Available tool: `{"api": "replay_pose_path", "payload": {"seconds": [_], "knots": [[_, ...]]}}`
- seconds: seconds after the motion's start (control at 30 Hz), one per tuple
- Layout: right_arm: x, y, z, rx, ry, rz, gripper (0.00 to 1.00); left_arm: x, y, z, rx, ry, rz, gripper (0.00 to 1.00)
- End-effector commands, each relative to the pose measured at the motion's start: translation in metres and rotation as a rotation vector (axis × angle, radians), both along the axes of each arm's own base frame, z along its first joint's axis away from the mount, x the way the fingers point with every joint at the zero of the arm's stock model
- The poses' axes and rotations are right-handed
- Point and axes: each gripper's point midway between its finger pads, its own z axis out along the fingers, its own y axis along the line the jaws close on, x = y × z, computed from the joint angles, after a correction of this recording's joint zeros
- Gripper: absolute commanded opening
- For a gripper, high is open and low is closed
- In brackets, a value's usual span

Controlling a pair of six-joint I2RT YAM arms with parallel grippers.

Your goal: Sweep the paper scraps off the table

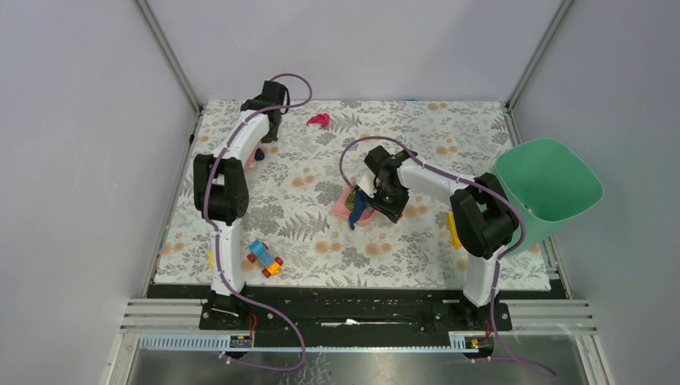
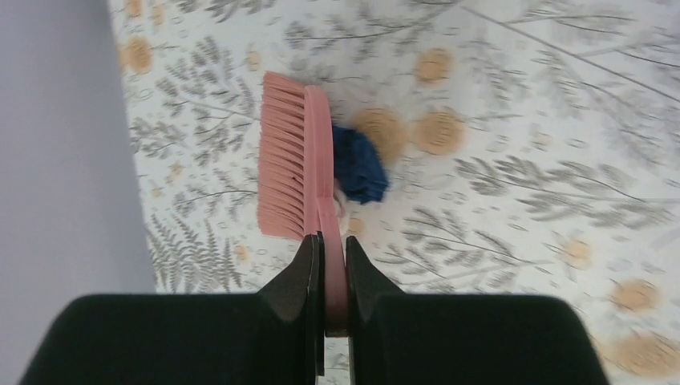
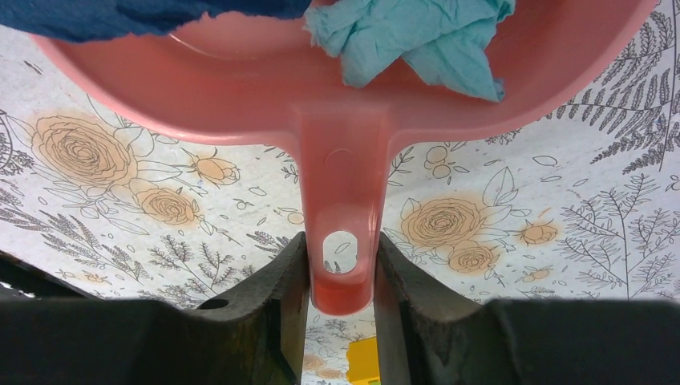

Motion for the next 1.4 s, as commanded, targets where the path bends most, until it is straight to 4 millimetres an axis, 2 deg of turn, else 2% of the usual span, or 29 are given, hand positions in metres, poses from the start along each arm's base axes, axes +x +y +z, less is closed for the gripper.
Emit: {"api": "replay_pose_path", "payload": {"seconds": [0.0,0.13,0.3,0.37,0.47,0.57,0.8,0.93,1.2,1.3,1.37], "knots": [[0.003,0.000,0.005,-0.021,-0.011,0.015,0.00,-0.021,-0.089,-0.004,-0.273,0.067,-0.163,0.00],[0.001,-0.003,0.001,-0.032,-0.007,0.010,0.00,-0.054,-0.149,0.003,-0.354,0.123,-0.301,0.00],[-0.001,-0.003,0.000,-0.035,-0.002,0.003,0.00,-0.109,-0.222,0.011,-0.402,0.223,-0.470,0.00],[-0.002,-0.005,0.000,-0.035,-0.001,-0.001,0.00,-0.126,-0.239,0.017,-0.418,0.243,-0.506,0.00],[-0.006,-0.006,0.001,-0.036,-0.001,-0.005,0.00,-0.144,-0.255,0.033,-0.486,0.248,-0.527,0.00],[-0.010,-0.009,0.000,-0.039,0.007,-0.009,0.00,-0.158,-0.268,0.056,-0.580,0.240,-0.561,0.00],[-0.010,-0.013,0.002,-0.043,-0.018,-0.020,0.00,-0.165,-0.264,0.125,-0.645,0.075,-0.584,0.00],[-0.010,-0.014,0.003,-0.045,-0.026,-0.027,0.00,-0.160,-0.243,0.150,-0.584,-0.038,-0.523,0.00],[-0.009,-0.013,0.012,-0.004,-0.082,-0.028,0.00,-0.150,-0.190,0.171,-0.433,-0.241,-0.337,0.00],[-0.008,-0.013,0.025,0.011,-0.106,-0.032,0.00,-0.148,-0.174,0.169,-0.391,-0.291,-0.287,0.00],[-0.007,-0.010,0.037,0.033,-0.119,-0.035,0.00,-0.149,-0.168,0.160,-0.378,-0.296,-0.264,0.00]]}}
